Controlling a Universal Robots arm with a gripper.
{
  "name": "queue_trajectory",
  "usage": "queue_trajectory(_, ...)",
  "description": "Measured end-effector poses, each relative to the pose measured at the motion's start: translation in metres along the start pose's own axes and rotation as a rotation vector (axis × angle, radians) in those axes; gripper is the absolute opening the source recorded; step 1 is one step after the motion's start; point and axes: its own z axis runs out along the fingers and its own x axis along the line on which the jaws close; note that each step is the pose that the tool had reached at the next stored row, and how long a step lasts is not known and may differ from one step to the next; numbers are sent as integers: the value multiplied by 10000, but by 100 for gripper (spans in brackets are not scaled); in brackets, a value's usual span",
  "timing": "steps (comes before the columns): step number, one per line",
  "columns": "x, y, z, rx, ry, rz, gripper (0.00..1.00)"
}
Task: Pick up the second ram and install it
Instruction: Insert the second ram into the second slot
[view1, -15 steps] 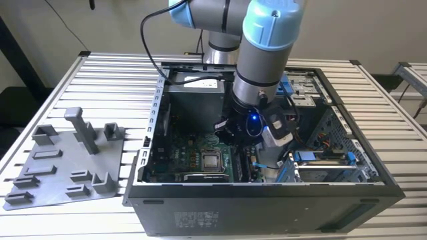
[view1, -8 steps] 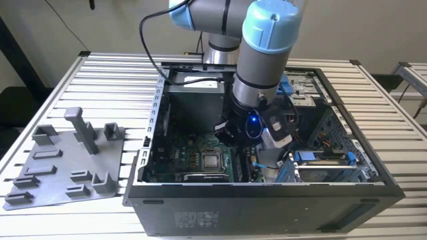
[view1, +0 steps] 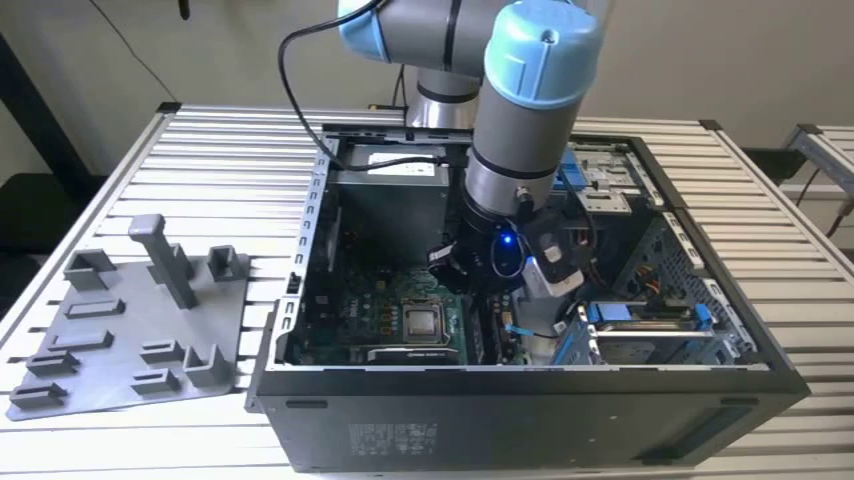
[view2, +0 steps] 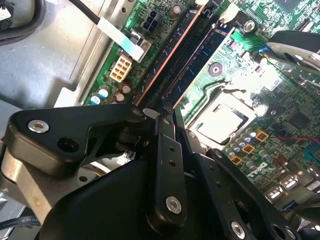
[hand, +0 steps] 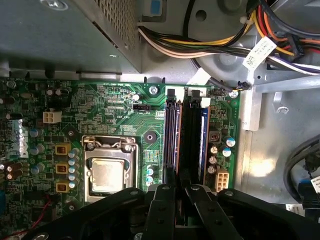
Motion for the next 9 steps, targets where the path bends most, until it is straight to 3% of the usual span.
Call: queue_trajectory(9, 0, -1, 37, 6, 3, 14, 14)
